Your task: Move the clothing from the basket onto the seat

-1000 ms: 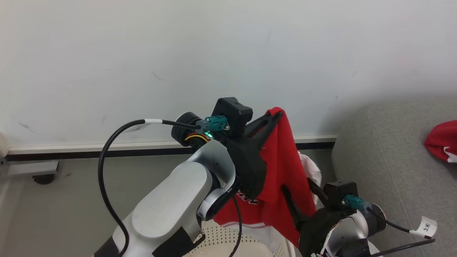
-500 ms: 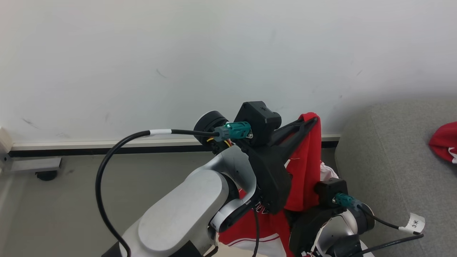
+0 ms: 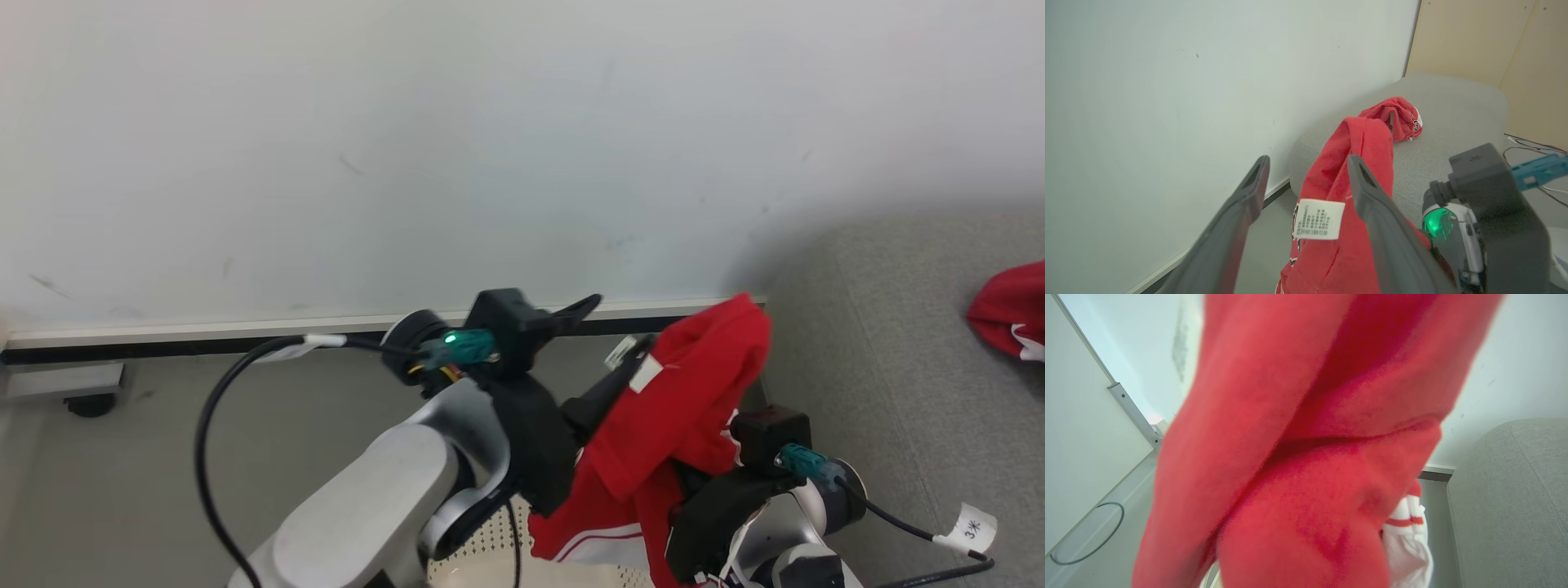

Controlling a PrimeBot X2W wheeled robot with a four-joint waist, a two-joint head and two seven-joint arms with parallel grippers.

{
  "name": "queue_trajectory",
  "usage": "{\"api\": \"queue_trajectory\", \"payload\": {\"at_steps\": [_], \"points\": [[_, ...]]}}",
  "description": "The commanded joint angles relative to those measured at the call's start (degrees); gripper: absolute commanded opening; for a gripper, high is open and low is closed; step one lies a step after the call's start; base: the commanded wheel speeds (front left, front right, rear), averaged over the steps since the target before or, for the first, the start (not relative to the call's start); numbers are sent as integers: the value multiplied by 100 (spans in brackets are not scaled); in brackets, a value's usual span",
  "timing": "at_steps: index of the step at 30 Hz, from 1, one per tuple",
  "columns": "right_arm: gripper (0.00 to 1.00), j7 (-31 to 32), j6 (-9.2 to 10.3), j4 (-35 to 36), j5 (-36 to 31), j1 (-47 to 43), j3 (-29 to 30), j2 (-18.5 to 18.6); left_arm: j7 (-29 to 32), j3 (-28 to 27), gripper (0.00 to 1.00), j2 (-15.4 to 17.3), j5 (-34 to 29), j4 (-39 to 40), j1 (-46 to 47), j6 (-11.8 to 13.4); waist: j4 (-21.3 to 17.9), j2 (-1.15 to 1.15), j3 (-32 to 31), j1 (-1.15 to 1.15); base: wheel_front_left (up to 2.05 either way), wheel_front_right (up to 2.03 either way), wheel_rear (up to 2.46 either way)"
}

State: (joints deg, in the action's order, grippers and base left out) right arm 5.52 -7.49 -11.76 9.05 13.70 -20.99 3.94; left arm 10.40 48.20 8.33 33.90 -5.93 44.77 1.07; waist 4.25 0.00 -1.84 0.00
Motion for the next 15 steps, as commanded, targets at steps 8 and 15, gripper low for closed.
{"api": "queue_trajectory", "payload": {"at_steps": [8,15], "points": [[0,153,-2,607,-106,-250,36,283,-780,-190,100,406,39,-393,-812,164,-398,0,121,0,0,0,0],[0,356,-2,1296,-156,-461,279,400,-1525,-486,100,695,120,-462,-1707,559,-1041,0,258,0,0,0,0]]}}
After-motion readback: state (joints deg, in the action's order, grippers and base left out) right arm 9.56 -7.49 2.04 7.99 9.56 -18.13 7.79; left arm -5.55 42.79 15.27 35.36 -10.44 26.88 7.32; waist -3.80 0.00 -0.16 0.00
